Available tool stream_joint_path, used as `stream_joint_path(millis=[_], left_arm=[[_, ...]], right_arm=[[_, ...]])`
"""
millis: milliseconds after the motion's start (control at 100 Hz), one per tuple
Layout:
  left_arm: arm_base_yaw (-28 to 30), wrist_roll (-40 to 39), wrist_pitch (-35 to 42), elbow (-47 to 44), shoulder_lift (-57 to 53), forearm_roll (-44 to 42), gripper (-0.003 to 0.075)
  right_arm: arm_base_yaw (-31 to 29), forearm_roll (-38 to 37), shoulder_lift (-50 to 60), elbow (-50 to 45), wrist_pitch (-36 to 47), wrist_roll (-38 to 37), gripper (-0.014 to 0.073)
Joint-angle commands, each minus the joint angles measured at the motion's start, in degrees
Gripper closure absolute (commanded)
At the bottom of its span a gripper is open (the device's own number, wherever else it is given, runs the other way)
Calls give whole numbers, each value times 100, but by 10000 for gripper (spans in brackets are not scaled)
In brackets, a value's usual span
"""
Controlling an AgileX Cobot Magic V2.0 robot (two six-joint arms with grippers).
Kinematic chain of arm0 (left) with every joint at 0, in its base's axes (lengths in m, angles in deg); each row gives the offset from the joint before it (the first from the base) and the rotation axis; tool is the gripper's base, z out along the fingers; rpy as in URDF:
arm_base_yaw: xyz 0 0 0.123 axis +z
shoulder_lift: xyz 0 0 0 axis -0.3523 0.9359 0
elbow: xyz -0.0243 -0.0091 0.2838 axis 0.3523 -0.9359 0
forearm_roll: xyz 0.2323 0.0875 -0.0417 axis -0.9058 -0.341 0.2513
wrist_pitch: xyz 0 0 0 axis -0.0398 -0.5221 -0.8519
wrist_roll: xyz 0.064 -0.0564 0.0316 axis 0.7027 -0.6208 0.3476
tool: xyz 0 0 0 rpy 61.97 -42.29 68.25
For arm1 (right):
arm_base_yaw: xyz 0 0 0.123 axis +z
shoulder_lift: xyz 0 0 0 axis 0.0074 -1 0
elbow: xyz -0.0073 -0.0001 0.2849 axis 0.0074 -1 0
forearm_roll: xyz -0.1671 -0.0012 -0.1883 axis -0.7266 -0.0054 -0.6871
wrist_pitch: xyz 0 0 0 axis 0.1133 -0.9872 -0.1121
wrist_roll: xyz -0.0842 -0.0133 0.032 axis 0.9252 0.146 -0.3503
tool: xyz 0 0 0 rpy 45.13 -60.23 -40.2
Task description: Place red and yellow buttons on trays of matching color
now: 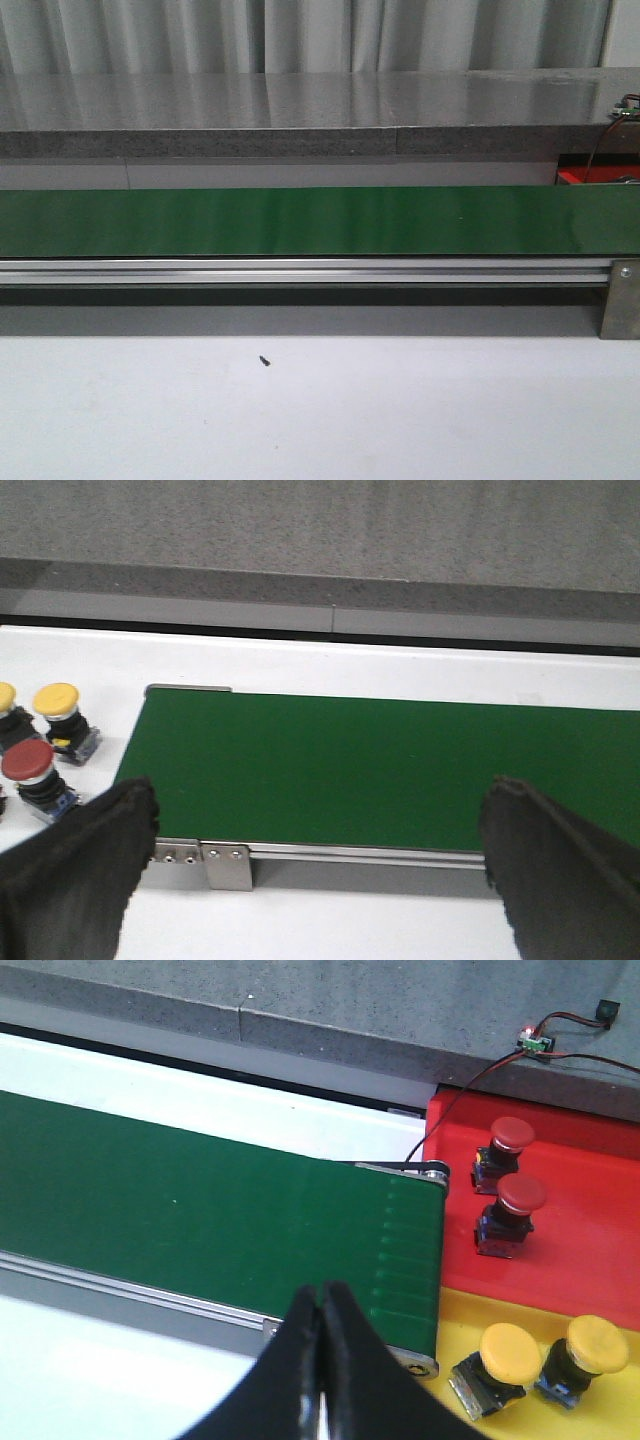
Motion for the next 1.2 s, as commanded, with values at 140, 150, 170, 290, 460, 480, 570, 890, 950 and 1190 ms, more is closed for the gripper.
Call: stream_joint_path(millis=[140, 150, 170, 290, 460, 480, 570, 890, 950, 1190], left_arm=[[-35, -1386, -412, 1539, 1456, -1716, 101], [-23, -1400, -463, 1623, 1565, -1747, 101], [-12, -1442, -520, 1745, 1677, -1842, 101], [272, -1580, -542, 2339, 2610, -1988, 101], [877, -1583, -426, 2955, 3717, -1904, 101], [955, -1583, -426, 3014, 3848, -1893, 101], [1277, -1583, -418, 3220, 4362, -1793, 101], [1838, -1583, 285, 3338, 5538, -1564, 101], [1860, -1583, 389, 3338, 5715, -1553, 101], [1860, -1583, 577, 3523, 6407, -1553, 101]], right_arm=[[11, 107, 27, 152, 281, 39, 662], [11, 107, 27, 152, 281, 39, 662], [11, 107, 27, 152, 281, 39, 662], [11, 107, 27, 152, 281, 39, 662], [11, 107, 27, 152, 274, 39, 662], [11, 107, 27, 152, 274, 39, 662], [11, 107, 27, 152, 269, 39, 662], [11, 107, 27, 152, 269, 39, 662], [11, 107, 27, 152, 269, 39, 662], [11, 107, 27, 152, 269, 39, 662]])
